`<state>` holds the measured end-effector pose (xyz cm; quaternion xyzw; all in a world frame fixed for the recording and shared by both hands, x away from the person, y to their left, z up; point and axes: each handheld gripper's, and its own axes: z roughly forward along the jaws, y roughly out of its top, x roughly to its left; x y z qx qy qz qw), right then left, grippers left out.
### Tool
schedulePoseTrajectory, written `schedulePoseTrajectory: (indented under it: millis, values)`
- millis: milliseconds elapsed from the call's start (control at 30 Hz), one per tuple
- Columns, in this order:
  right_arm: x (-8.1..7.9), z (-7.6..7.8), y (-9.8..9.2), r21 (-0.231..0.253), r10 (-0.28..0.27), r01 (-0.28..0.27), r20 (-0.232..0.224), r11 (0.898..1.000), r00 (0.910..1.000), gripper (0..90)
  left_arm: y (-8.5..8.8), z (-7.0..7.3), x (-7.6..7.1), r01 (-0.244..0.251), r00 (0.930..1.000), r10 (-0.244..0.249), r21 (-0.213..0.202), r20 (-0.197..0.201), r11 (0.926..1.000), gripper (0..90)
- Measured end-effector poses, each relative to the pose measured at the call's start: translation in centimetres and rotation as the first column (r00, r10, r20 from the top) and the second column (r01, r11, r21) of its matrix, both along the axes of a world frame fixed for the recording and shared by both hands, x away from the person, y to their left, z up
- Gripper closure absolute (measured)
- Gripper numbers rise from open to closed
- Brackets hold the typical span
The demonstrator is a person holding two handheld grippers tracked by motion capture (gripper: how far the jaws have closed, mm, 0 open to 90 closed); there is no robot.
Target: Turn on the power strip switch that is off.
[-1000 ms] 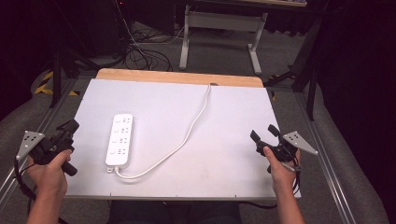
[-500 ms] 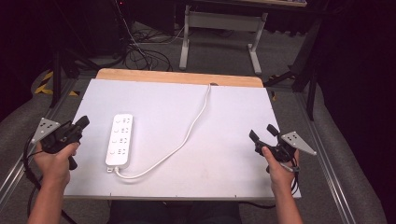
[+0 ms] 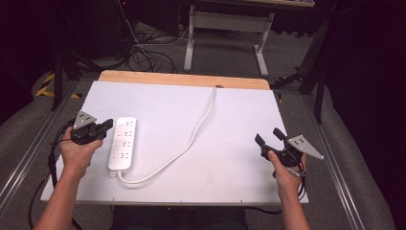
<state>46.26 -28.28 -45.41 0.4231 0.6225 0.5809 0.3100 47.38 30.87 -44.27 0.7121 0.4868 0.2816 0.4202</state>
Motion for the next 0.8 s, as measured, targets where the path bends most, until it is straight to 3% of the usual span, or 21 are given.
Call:
schedulePoseTrajectory:
  millis: [233,300,367,633,800]
  values:
    - [0.0,-0.1,0.0,-0.009,0.009,-0.009,-0.005,1.0,0.9999,18.4,-0.7,-0.7,1.5,0.039,0.9918,-0.03,0.071,-0.124,0.9967,90.0]
    - [0.0,-0.1,0.1,-0.011,0.012,-0.012,-0.002,1.0,0.9999,18.5,-0.8,-0.9,1.7,0.044,0.9898,-0.033,0.079,-0.139,0.9959,90.0]
    - [0.0,-0.1,0.1,-0.009,0.011,-0.011,-0.004,1.0,0.9999,18.5,-1.2,-1.2,2.0,0.06,0.9842,-0.041,0.103,-0.172,0.9929,90.0]
    - [0.0,-0.1,0.0,-0.004,0.004,-0.004,-0.005,1.0,1.0,18.6,-1.2,-1.7,2.1,0.08,0.9758,-0.051,0.128,-0.213,0.9885,90.0]
    - [0.0,-0.1,0.0,-0.002,0.003,-0.003,-0.002,1.0,1.0,18.7,-1.2,-1.7,2.2,0.077,0.976,-0.049,0.125,-0.212,0.9891,90.0]
